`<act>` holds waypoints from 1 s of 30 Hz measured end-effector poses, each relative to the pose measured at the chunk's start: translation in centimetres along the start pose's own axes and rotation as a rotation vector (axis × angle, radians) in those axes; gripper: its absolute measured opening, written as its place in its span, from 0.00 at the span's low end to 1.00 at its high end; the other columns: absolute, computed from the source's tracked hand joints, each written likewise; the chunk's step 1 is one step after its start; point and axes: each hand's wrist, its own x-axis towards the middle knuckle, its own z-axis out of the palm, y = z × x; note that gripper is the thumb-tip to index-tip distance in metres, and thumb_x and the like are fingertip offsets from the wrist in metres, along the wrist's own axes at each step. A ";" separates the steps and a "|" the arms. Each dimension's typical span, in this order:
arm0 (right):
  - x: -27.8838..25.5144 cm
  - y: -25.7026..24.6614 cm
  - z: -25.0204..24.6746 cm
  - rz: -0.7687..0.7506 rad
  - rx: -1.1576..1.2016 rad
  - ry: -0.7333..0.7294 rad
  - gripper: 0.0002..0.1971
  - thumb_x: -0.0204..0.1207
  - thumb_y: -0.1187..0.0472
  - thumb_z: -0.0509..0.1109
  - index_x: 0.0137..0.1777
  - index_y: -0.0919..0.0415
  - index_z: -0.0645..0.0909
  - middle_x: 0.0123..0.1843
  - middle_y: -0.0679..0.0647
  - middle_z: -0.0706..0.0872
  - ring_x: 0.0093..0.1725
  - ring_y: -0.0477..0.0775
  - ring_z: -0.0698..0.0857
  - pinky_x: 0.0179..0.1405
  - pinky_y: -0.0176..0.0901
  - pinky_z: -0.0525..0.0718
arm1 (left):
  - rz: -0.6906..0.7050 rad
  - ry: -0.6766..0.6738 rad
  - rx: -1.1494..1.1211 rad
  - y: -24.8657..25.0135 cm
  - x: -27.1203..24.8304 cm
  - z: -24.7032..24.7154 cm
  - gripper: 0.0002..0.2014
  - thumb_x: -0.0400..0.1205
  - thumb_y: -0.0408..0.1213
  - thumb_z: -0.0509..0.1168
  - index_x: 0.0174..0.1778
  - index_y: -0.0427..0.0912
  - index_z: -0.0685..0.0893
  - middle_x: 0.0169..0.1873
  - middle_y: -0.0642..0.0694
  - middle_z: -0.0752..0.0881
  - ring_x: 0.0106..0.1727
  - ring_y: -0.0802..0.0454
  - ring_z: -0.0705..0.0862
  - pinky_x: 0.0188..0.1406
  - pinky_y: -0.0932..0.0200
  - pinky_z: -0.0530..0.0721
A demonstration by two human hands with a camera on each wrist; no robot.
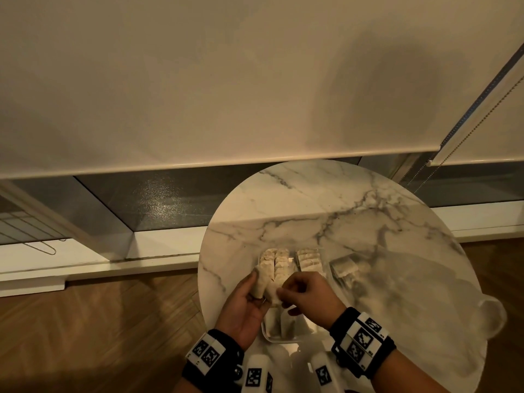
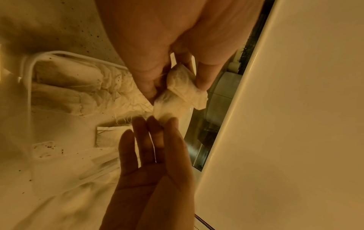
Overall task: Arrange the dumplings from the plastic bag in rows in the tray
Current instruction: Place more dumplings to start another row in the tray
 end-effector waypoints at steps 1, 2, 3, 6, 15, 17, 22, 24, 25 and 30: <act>0.1 0.1 -0.3 0.003 0.027 0.012 0.06 0.77 0.63 0.76 0.43 0.66 0.85 0.38 0.62 0.91 0.40 0.58 0.92 0.40 0.51 0.92 | -0.003 0.013 -0.007 0.1 0.0 0.0 0.14 0.87 0.39 0.62 0.59 0.34 0.87 0.51 0.37 0.91 0.49 0.45 0.91 0.55 0.49 0.85; 0.2 0.2 -0.6 0.007 0.056 0.022 0.05 0.77 0.65 0.75 0.44 0.67 0.85 0.39 0.63 0.91 0.40 0.58 0.91 0.42 0.53 0.92 | -0.010 0.030 -0.018 0.1 0.0 0.0 0.13 0.87 0.38 0.63 0.60 0.34 0.87 0.52 0.37 0.92 0.52 0.45 0.90 0.58 0.49 0.84; 0.3 0.3 -0.9 0.012 0.086 0.033 0.03 0.76 0.66 0.75 0.44 0.67 0.85 0.39 0.63 0.91 0.40 0.57 0.91 0.43 0.55 0.92 | -0.015 0.060 -0.026 0.1 0.2 -0.1 0.13 0.87 0.38 0.63 0.61 0.34 0.86 0.53 0.37 0.92 0.56 0.45 0.89 0.61 0.49 0.83; 0.2 0.1 -1.8 0.014 0.143 0.063 0.04 0.77 0.66 0.74 0.45 0.67 0.83 0.40 0.64 0.88 0.40 0.57 0.89 0.41 0.57 0.91 | -0.039 0.140 -0.062 0.2 0.6 -0.7 0.12 0.85 0.37 0.66 0.60 0.35 0.86 0.53 0.38 0.91 0.58 0.46 0.86 0.63 0.50 0.82; 3.1 1.6 -4.9 -0.028 -0.241 0.188 0.03 0.81 0.60 0.72 0.46 0.57 0.81 0.43 0.56 0.88 0.35 0.55 0.90 0.33 0.44 0.89 | -0.113 0.230 -0.035 -0.3 1.6 -2.2 0.11 0.84 0.35 0.68 0.59 0.34 0.85 0.57 0.36 0.86 0.54 0.44 0.86 0.60 0.50 0.82; 4.1 1.9 -5.3 -0.035 -0.424 0.149 0.02 0.79 0.60 0.73 0.46 0.56 0.82 0.43 0.52 0.89 0.37 0.52 0.90 0.39 0.47 0.90 | -0.133 0.248 -0.019 -0.6 1.7 -2.6 0.13 0.84 0.36 0.68 0.62 0.35 0.84 0.60 0.36 0.86 0.55 0.44 0.86 0.58 0.50 0.83; 6.3 1.4 -5.2 -0.020 -0.771 0.068 0.09 0.78 0.66 0.69 0.52 0.57 0.88 0.52 0.53 0.89 0.51 0.52 0.87 0.49 0.36 0.81 | -0.151 0.270 -0.016 -0.8 2.0 -2.9 0.14 0.84 0.36 0.67 0.64 0.35 0.83 0.60 0.37 0.85 0.55 0.44 0.85 0.56 0.50 0.83; 7.3 1.2 -4.8 -0.023 -0.810 0.031 0.10 0.78 0.67 0.68 0.53 0.57 0.88 0.53 0.53 0.89 0.53 0.52 0.86 0.49 0.35 0.78 | -0.155 0.268 -0.016 -0.7 2.0 -3.0 0.13 0.84 0.36 0.67 0.63 0.35 0.83 0.59 0.37 0.86 0.55 0.44 0.85 0.57 0.50 0.83; 7.8 1.2 -4.6 -0.021 -0.826 0.024 0.10 0.78 0.66 0.68 0.53 0.56 0.88 0.54 0.53 0.88 0.54 0.53 0.86 0.51 0.36 0.80 | -0.155 0.266 -0.015 -0.7 2.0 -2.9 0.12 0.84 0.36 0.67 0.62 0.35 0.84 0.59 0.37 0.85 0.56 0.44 0.85 0.58 0.50 0.82; 10.4 0.6 -3.8 0.029 -0.951 0.045 0.07 0.74 0.65 0.68 0.45 0.53 0.86 0.50 0.56 0.89 0.50 0.58 0.88 0.51 0.46 0.87 | -0.154 0.262 -0.010 -0.6 2.1 -2.9 0.10 0.84 0.35 0.67 0.59 0.35 0.84 0.61 0.36 0.85 0.58 0.42 0.85 0.59 0.48 0.83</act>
